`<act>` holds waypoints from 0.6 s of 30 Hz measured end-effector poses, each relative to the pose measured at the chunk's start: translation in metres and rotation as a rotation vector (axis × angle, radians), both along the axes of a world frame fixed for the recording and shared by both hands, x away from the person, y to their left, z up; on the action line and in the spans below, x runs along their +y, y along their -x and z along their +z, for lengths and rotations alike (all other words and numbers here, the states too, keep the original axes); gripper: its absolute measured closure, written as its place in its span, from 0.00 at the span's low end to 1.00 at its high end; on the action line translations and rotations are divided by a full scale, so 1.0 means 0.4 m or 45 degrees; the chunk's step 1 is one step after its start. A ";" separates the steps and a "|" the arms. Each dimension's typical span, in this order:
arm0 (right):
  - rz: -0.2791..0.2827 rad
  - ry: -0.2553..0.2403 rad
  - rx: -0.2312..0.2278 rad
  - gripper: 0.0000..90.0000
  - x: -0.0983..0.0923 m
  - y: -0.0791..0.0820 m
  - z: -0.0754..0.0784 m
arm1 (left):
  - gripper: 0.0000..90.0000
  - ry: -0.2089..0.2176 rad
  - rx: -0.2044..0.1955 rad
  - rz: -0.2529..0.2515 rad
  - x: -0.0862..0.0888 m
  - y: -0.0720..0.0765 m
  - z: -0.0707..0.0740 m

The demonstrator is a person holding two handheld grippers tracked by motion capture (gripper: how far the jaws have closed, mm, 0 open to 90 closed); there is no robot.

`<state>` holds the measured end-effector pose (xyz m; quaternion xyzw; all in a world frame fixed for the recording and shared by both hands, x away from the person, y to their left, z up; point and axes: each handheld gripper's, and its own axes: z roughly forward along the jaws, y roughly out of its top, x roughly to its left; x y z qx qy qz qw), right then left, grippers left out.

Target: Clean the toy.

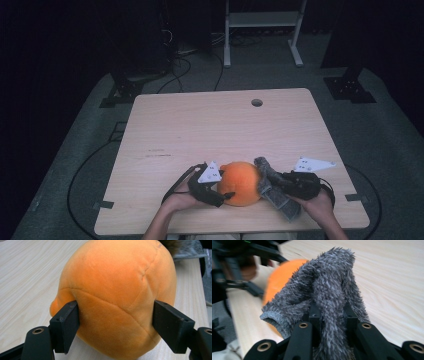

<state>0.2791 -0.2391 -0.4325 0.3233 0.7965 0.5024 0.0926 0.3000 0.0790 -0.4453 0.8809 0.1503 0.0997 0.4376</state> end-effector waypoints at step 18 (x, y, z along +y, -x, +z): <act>0.069 0.004 0.020 0.83 0.030 0.005 -0.009 | 0.14 0.052 -0.013 0.008 -0.013 -0.002 0.030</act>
